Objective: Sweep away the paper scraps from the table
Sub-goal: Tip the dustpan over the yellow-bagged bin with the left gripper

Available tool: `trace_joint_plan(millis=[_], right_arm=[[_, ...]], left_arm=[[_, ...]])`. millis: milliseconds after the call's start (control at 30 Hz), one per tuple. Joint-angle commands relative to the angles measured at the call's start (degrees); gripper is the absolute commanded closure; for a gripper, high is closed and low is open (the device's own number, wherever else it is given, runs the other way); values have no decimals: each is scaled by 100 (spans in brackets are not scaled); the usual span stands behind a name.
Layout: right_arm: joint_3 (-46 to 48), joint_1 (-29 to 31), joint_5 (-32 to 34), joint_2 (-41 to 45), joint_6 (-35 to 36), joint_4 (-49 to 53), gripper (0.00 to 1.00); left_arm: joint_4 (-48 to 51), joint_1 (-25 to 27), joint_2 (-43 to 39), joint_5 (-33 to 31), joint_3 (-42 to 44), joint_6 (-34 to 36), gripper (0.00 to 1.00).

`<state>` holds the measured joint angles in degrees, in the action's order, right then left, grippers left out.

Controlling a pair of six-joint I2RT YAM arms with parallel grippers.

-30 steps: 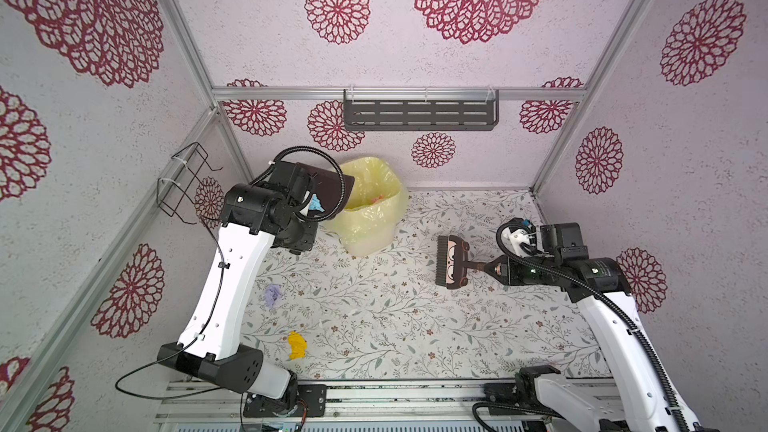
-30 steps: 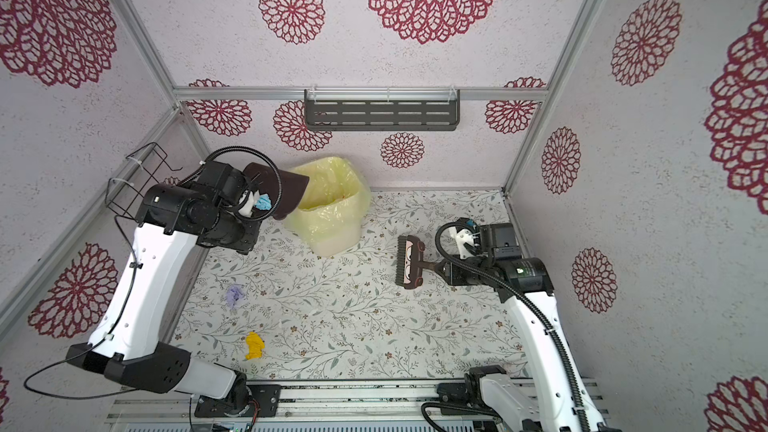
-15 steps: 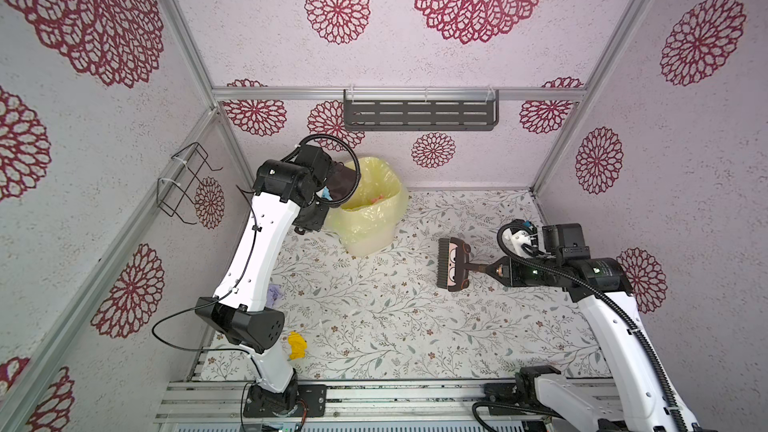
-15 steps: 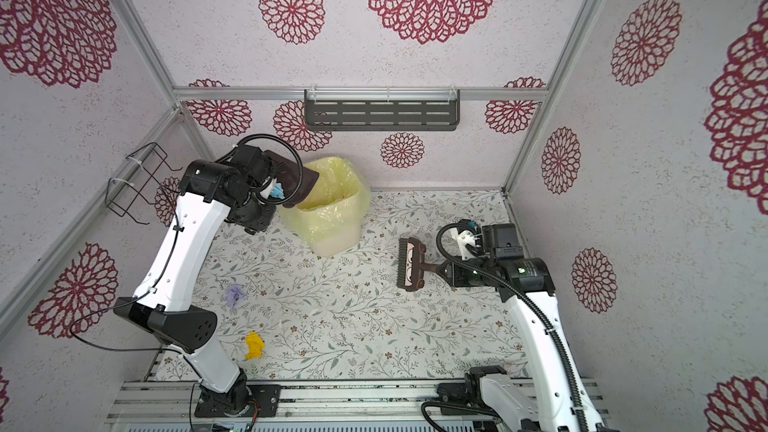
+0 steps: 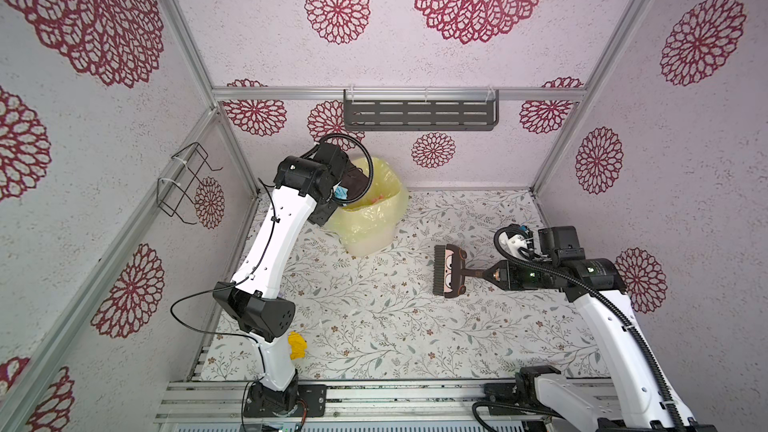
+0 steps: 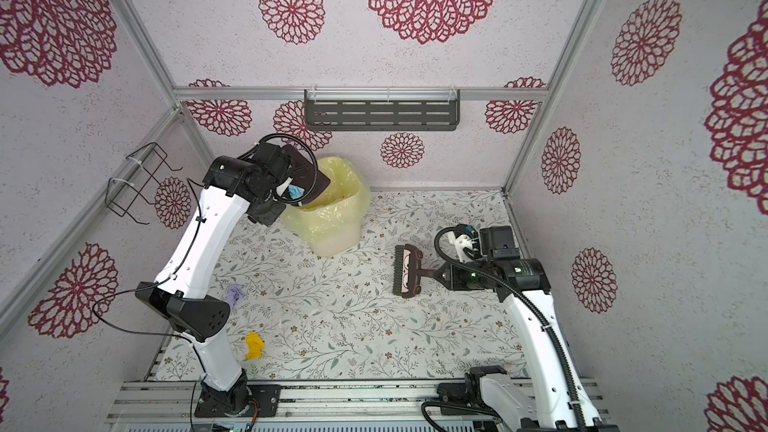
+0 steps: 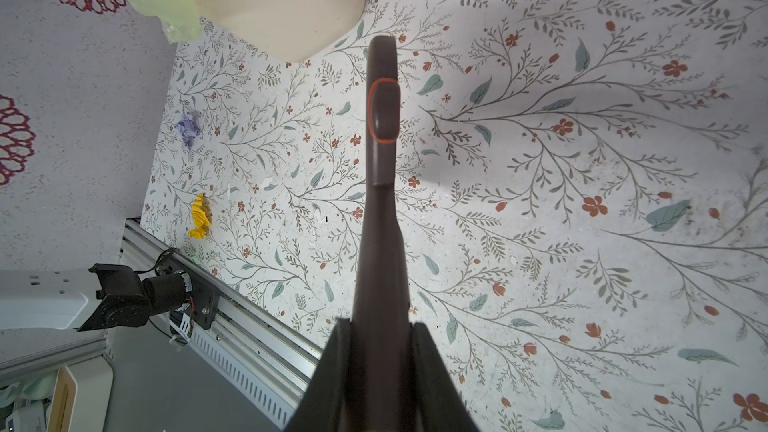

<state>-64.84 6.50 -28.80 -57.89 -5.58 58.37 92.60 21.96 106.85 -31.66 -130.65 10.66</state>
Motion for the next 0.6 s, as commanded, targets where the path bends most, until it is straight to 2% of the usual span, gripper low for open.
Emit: trace_joint_plan(millis=[0,167,367,567], right_arm=[[-3,-36,-223,47,19,-195,100],[-13,-36,-223,7,66,-177,100],[-67,-35,-244,5,70,-142,100],[-117,-41,-227,87,29,-67,100]], left_arm=[[-380,125,85,-629,37,534,100],[-873,404,126,-1536,163,1281,100],[-1908,606,90,-2631,567,2501,100],[-3082,662,1,-3136,822,3622,100]])
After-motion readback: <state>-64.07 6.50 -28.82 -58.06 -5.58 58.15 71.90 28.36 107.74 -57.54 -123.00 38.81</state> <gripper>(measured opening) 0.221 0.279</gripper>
